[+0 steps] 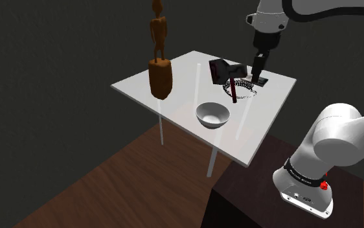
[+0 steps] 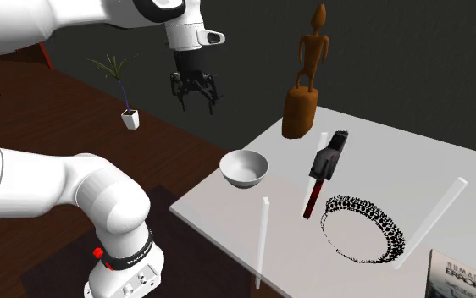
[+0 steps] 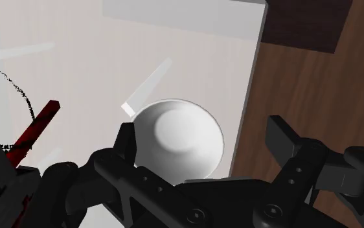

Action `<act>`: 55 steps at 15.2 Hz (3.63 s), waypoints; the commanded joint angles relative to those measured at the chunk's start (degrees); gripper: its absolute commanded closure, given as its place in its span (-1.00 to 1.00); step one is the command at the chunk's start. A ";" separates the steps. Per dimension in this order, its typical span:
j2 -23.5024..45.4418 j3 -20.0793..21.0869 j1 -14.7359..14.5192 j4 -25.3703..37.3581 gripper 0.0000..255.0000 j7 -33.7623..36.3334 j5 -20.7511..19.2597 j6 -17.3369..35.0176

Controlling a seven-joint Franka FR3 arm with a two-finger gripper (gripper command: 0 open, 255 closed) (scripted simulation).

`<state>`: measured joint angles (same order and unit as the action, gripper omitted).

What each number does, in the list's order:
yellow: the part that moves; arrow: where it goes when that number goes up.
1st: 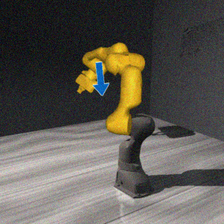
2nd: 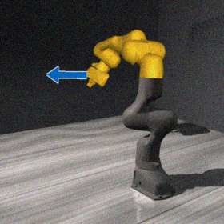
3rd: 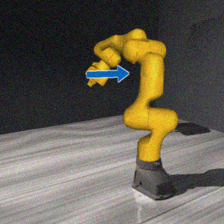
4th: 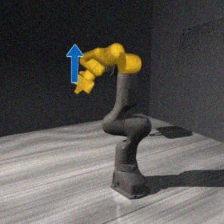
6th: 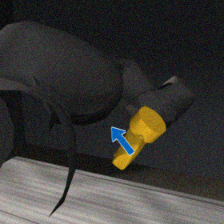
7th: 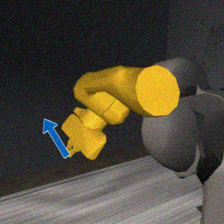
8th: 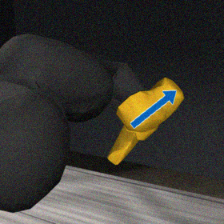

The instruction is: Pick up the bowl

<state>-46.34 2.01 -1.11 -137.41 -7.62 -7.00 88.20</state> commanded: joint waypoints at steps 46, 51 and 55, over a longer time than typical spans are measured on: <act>53.41 14.09 4.00 1.40 1.00 37.90 -24.15 41.13; 50.13 14.53 4.07 1.82 1.00 35.23 -21.60 38.24; 47.69 14.73 4.03 2.40 1.00 33.22 -19.77 35.81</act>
<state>1.86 16.69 2.95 -135.25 26.05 -27.19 124.63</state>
